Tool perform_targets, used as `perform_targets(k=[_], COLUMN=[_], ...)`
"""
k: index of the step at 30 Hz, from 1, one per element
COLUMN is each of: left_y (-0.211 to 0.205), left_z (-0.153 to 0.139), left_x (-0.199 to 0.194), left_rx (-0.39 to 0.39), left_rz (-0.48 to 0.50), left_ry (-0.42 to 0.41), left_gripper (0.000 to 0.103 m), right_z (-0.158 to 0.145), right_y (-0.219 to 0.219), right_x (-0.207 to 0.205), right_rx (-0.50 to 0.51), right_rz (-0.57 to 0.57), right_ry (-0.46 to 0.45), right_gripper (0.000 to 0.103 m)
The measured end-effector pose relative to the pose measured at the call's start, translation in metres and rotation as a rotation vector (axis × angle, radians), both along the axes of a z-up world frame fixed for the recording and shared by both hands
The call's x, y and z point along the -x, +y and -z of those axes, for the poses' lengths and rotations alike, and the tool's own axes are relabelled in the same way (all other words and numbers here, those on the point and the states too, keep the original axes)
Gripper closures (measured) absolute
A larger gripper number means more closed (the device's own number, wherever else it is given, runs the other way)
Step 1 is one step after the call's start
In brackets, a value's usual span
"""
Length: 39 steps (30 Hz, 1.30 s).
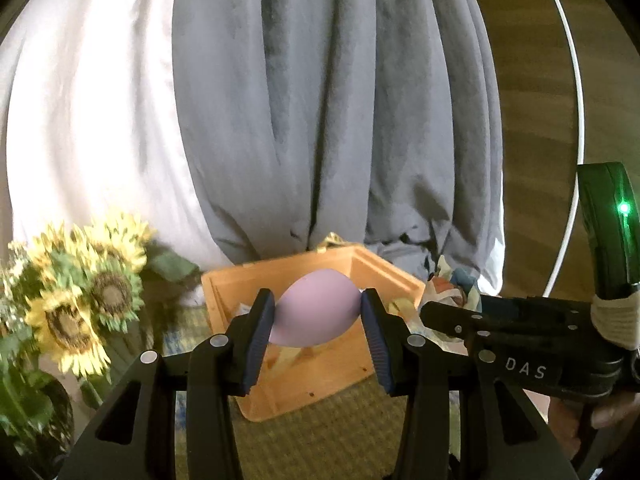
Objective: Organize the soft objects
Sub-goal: 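Carry the pink sponge and striped figurine up over the orange crate, then open both tools to drop the sponge and figurine into the crate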
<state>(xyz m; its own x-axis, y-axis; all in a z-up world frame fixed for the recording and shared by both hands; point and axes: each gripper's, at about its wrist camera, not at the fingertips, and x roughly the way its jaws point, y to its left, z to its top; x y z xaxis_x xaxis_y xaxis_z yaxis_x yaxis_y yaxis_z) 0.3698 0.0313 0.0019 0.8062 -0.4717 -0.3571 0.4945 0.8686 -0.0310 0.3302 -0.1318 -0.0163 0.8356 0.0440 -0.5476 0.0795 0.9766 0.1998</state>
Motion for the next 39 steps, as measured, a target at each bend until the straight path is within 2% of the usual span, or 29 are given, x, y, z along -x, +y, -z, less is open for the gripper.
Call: perform_targets(k=[9,19,30,39], left_y=[-0.002,-0.005,-0.018,-0.03], left_z=[-0.016,-0.026,-0.016,0.004], left_x=[-0.022,-0.05,-0.087,-0.121], left_rx=[0.004,-0.001,-0.041,-0.081], left_rz=[-0.039,-0.071,-0.107,-0.127], left_ry=[-0.034,-0.054,-0.029,0.02], left_gripper=[0.059,0.059,0.059,0.059], right_z=[-0.018,-0.024,-0.018,0.001], right_y=[-0.007,-0.016,-0.027,-0.038], right_x=[-0.021,-0.05,-0.088,-0.125], right_rx=[-0.013,-0.009,-0.003,-0.009], right_rz=[0.023,0.015,0.006,-0.006], right_ry=[-0.069,-0.092,-0.078,-0.023], right_gripper=[0.058,0.058,0.057,0.057])
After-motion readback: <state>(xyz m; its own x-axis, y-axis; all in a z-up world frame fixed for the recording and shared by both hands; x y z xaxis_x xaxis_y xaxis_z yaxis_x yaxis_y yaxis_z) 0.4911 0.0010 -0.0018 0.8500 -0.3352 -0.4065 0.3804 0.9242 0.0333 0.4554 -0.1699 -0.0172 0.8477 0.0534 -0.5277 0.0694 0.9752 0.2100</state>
